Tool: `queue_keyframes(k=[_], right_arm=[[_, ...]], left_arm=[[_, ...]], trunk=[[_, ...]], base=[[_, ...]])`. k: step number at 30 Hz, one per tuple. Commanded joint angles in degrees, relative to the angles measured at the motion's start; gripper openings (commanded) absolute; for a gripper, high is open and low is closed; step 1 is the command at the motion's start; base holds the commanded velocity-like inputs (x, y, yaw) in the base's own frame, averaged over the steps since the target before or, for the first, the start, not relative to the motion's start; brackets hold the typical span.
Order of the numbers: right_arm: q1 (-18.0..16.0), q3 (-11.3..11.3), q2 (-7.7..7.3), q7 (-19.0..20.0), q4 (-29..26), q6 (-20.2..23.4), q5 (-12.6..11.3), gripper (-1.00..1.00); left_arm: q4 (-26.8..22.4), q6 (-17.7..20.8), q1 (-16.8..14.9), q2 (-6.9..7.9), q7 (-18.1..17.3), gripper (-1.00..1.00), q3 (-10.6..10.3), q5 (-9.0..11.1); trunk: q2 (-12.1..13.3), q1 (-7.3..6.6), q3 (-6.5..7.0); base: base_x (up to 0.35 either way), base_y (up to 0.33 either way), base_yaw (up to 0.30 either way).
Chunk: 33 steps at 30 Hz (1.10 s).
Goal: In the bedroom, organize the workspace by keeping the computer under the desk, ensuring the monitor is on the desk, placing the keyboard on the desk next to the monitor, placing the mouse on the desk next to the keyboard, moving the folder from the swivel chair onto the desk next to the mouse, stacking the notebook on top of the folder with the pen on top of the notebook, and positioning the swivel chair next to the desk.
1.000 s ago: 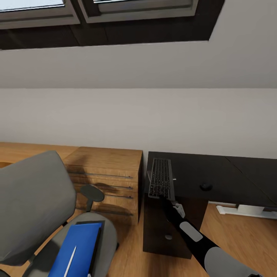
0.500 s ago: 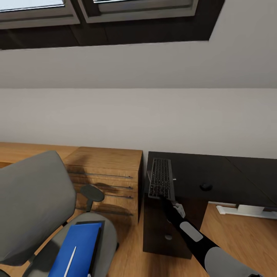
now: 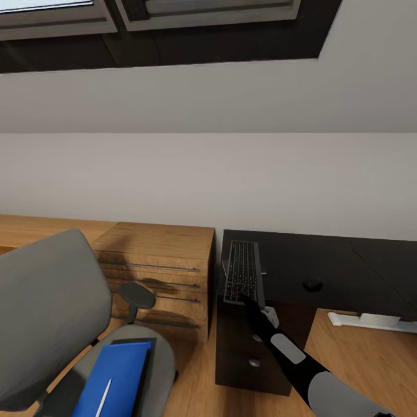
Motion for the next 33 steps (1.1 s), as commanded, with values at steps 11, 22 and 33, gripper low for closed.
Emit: queue_keyframes(k=[11,22,33], right_arm=[[-0.05,0.34,-0.07,0.20,0.05,-0.01,-0.55,1.00],[-0.05,0.34,-0.13,0.20,0.05,-0.01,-0.58,1.00],[-0.05,0.34,-0.15,0.20,0.05,-0.01,-0.55,1.00]], left_arm=[[-0.06,-0.01,0.03,0.00,-0.50,1.00,0.22,0.41],[-0.06,0.00,0.03,0.03,-0.50,1.00,0.26,0.41],[-0.06,0.02,0.03,-0.06,-0.50,1.00,0.20,0.38]], trunk=[[-0.02,0.00,-0.05],[-0.02,0.00,-0.05],[-0.02,0.00,-0.05]], base=[[0.006,0.000,0.000],[0.037,0.000,0.000],[0.036,0.000,0.000]])
